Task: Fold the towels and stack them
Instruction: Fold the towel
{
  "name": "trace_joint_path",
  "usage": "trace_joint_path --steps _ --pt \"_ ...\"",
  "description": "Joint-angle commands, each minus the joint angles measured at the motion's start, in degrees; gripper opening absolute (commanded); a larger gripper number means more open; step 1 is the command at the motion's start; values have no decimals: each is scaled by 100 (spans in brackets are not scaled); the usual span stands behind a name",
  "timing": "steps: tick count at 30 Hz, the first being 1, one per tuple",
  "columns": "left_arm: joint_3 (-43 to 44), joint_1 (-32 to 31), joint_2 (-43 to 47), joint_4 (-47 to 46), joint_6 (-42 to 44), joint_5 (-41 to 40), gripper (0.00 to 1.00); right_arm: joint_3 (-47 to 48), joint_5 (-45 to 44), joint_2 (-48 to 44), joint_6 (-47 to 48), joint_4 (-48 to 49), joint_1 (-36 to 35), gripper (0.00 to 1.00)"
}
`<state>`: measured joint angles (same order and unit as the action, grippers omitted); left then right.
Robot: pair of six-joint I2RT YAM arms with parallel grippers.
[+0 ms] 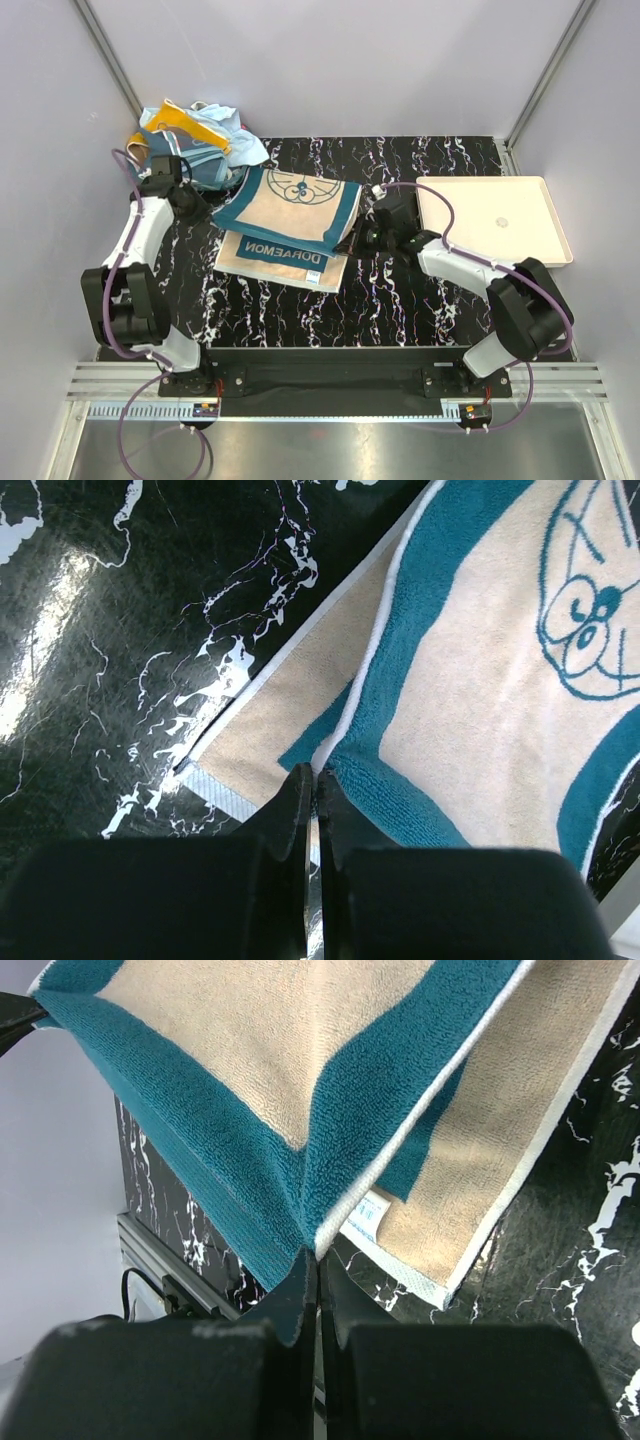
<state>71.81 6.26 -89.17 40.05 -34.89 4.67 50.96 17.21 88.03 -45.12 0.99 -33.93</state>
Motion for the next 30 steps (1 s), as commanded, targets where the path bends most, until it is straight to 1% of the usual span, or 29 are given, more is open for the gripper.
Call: trace_joint_path --steps 1,5,8,9,11,14,16,25,30 --pt "-113 103 365 -155 123 -203 0 -146 -25 -128 -180 128 -87 0" --pt "-545 112 391 -401 88 -212 0 -472 -51 12 -558 515 -166 0" --pt "-869 112 356 -603 44 -133 0 -727 10 196 -769 893 -210 4" --pt "-949 112 339 -656 35 -107 0 -771 19 241 -796 1042 -202 9" --pt "-1116 112 268 -770 18 -71 0 -868 63 355 -866 1235 -228 15" --pt "-1274 112 180 -876 18 -54 0 -886 150 495 -902 1385 -289 25" --pt "-1319 103 163 -911 18 -45 0 -860 168 540 -902 1395 -333 30" --pt "-1486 112 92 -1008 62 -54 0 -956 -279 523 -691 1052 -430 33" --pt "-1521 112 48 -1078 44 -10 0 -992 -482 653 -603 1087 -439 35"
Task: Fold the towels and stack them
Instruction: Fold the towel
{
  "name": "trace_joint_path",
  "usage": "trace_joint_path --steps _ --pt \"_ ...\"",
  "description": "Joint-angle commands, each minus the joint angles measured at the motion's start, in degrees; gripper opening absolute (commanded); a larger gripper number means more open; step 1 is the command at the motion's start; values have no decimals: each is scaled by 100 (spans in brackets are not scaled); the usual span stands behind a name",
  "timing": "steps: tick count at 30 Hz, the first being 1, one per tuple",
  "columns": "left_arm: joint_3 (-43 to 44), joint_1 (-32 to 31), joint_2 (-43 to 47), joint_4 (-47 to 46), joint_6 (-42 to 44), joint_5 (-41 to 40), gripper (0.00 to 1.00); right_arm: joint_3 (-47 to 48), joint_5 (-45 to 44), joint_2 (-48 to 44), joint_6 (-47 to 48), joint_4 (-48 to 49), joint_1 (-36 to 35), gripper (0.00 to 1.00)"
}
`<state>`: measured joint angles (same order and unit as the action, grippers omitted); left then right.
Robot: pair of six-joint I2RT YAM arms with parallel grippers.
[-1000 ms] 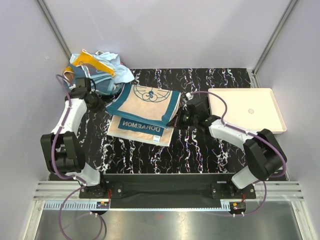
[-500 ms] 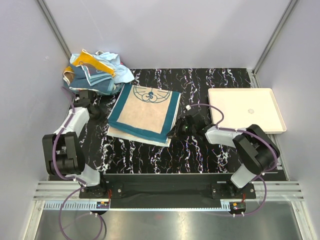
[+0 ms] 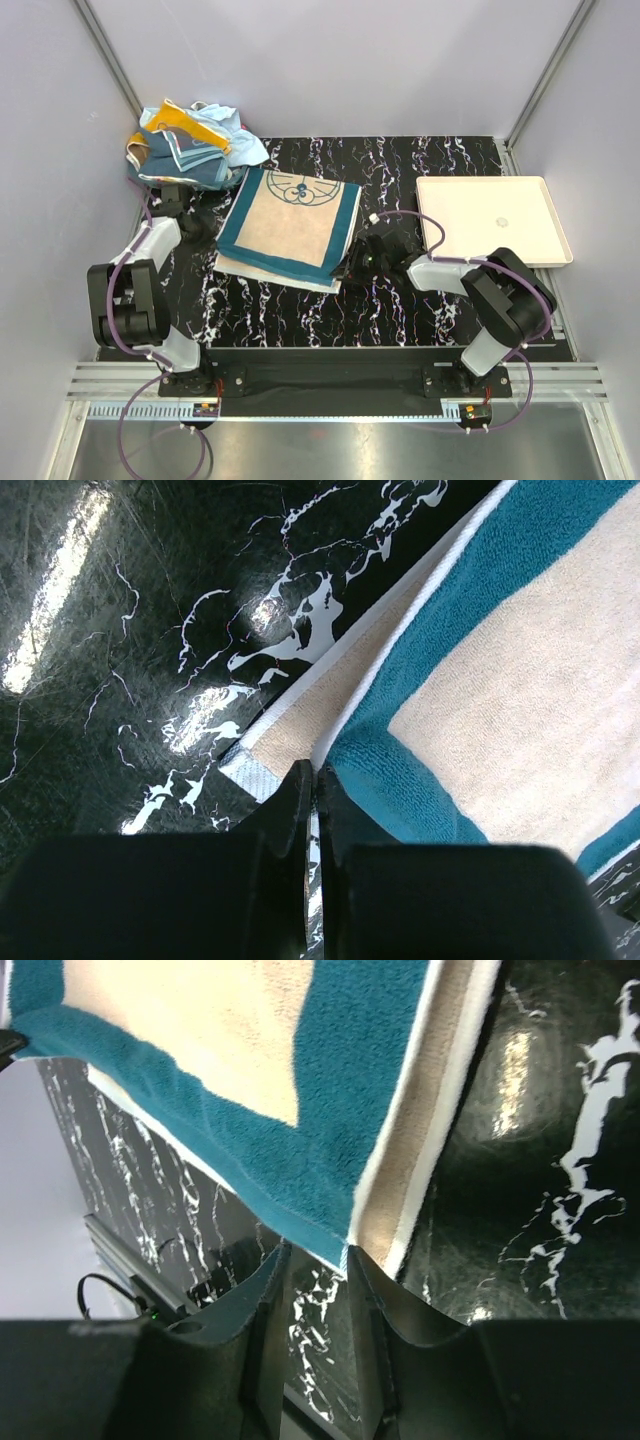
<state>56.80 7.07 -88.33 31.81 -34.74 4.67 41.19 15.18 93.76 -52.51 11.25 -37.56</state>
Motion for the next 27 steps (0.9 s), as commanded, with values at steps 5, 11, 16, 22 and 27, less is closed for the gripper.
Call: trace_joint_path --steps 5,11,16,22,27 --pt "-2 31 -44 -272 38 -1 0 3 -375 283 127 167 -76 37" --pt "-11 23 -52 -263 55 8 0 47 -393 398 110 343 -93 38" --pt "-19 31 -52 -263 55 -10 0 21 -463 293 92 361 -102 38" --pt "-28 23 -52 -272 64 8 0 -23 -454 196 48 352 -129 37" --pt "-28 31 -61 -263 64 -10 0 -67 -349 135 4 387 -164 36"
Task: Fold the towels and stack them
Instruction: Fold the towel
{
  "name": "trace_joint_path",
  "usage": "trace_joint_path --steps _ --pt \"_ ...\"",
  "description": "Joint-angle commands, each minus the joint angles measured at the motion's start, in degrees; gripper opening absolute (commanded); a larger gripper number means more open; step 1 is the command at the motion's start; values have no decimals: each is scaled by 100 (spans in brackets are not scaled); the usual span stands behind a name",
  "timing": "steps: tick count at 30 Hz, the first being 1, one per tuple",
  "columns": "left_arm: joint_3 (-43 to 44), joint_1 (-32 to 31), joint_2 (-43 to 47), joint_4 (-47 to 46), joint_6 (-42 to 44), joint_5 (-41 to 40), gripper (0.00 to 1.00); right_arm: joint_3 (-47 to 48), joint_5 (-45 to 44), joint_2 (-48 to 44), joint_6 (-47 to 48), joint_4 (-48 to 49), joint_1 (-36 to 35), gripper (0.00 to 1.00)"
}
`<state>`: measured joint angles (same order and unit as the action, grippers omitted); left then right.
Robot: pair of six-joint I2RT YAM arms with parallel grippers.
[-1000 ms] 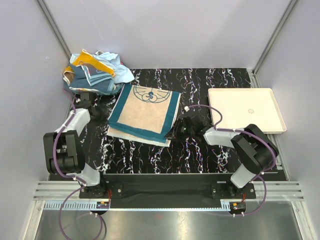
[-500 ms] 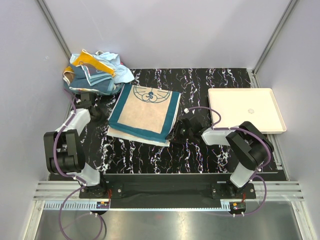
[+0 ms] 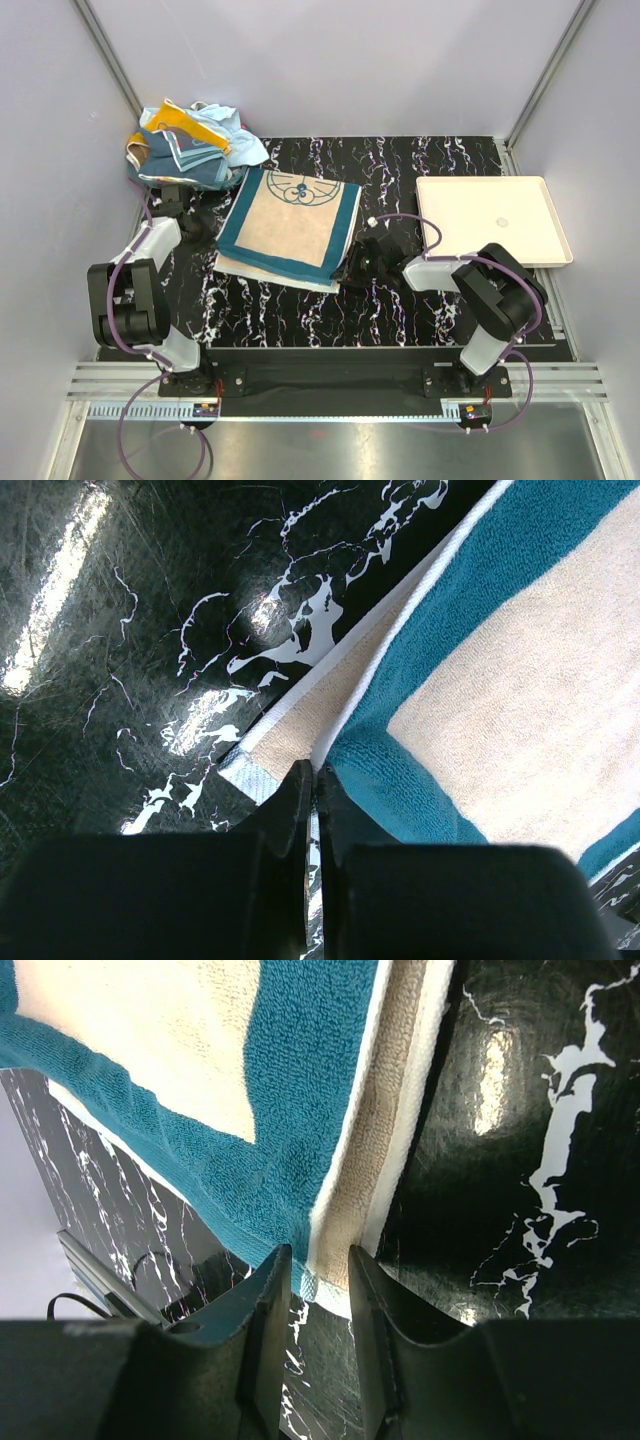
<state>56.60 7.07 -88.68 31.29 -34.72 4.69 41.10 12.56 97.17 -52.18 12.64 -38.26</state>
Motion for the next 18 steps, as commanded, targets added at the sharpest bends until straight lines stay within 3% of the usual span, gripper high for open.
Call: trace_joint_path --steps 1,18 --pt "-8 23 -26 -202 71 -29 0 -76 -113 -276 -29 212 -137 36" --pt "-44 31 -52 -255 44 14 0 -59 -87 66 -108 396 -217 36"
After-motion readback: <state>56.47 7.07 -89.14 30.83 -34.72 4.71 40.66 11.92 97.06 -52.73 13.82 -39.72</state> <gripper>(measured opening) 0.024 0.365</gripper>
